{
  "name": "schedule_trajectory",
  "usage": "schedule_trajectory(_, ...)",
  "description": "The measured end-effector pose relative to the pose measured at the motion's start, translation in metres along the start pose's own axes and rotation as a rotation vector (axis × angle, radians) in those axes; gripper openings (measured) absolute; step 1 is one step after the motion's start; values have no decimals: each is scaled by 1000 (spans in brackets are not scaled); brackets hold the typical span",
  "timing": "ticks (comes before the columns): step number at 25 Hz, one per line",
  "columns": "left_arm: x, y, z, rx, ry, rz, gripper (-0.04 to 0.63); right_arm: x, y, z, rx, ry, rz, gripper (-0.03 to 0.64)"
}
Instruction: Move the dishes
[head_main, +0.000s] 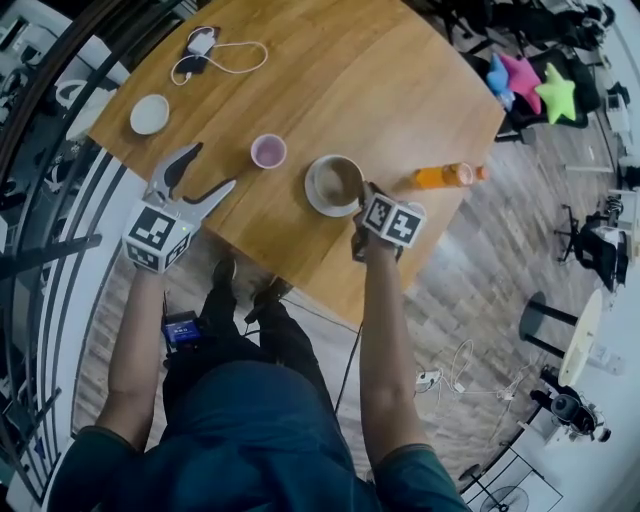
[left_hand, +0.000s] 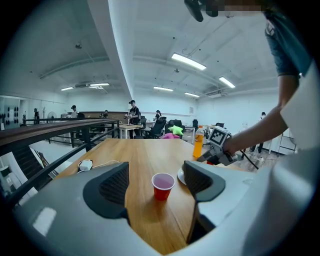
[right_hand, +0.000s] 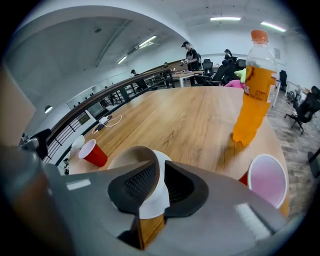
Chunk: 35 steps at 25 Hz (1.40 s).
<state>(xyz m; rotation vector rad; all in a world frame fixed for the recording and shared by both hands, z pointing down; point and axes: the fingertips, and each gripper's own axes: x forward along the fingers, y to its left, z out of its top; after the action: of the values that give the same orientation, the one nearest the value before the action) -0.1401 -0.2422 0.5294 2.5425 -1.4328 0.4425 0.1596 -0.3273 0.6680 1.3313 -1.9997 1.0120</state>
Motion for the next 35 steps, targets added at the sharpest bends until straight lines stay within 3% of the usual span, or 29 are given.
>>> schedule_trajectory(11,-1,4,-5,-8,15,-8,345,16,-4,-16,69,60,-15,36)
schedule_trajectory(25,-1,1,-6,15,23,-33,344,-42,-16,-13,203,-42,11,20)
schedule_trajectory(35,13,-11,9,49,40,-79,344,-86,-60,-40,281,-58,-54,21)
